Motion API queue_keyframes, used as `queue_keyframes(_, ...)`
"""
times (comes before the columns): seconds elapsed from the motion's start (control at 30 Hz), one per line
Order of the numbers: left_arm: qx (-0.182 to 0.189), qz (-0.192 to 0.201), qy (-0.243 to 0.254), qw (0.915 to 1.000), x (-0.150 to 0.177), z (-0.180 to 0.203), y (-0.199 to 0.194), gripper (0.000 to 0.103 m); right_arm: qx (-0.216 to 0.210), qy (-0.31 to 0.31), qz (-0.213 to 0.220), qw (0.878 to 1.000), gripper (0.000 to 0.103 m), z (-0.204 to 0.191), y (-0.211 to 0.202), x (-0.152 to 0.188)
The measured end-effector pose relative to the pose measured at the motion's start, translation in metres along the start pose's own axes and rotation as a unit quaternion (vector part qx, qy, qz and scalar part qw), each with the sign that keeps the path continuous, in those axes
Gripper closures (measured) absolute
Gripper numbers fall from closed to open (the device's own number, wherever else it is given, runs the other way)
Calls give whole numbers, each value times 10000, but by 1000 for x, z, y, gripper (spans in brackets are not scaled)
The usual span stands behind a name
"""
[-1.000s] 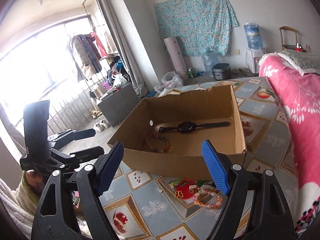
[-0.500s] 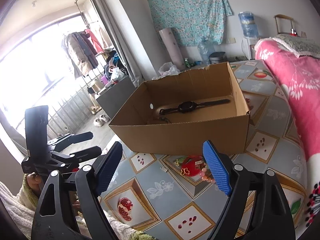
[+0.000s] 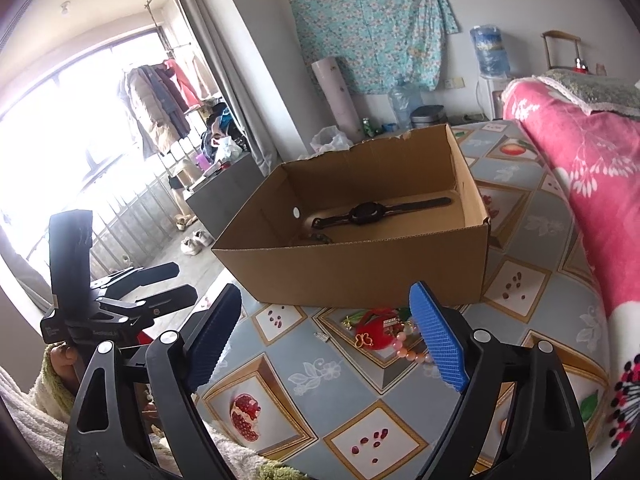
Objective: Organize jewelry
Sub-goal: 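Withdraw both open grippers from the box back over the table, then move the right gripper down to the small gold earring beside the red pendant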
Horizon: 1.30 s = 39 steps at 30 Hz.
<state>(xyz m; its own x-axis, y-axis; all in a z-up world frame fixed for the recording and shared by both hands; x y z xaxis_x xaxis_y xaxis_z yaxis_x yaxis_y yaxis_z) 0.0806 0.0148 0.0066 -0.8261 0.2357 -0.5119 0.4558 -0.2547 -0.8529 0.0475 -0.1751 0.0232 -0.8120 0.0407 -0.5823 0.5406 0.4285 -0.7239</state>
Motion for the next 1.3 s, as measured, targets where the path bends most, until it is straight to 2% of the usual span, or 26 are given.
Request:
queue_keyframes(0.47,-18,36,-171,9998,-1,-7,-2,6,75,42,45,10000,18,4,-4,1)
queue_keyframes(0.7,-81,46,-236,9997,-2,-10,-1,6,334,-52,70,9994,14,3,-5,0)
queue_keyframes(0.83,-53,46,-277,9996,-2,-11,0,6,629,-125,85,9979,9,4,-5,-1)
queue_keyframes(1.13,-22,114,-368,9993,0,-20,3,6,1717,-467,26,9840,8,12,-7,0)
queue_keyframes(1.3,-28,106,-368,9993,4,-23,5,6,1885,-517,-33,9807,8,18,-6,2)
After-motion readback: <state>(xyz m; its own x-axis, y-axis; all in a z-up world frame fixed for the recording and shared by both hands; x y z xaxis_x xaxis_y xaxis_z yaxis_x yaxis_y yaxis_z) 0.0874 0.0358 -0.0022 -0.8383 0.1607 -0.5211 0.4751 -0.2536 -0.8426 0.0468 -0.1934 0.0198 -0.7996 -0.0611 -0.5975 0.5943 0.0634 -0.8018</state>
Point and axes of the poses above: each gripper's, at about its wrist camera, not at the fingertips, and y roughly the way its jaws point, z to its right, x to its underside, the point moved 10 cm from there along y, roughly the way its jaws point, and after that the axes turned 14 degrees about -z, right-handed, at the moved point
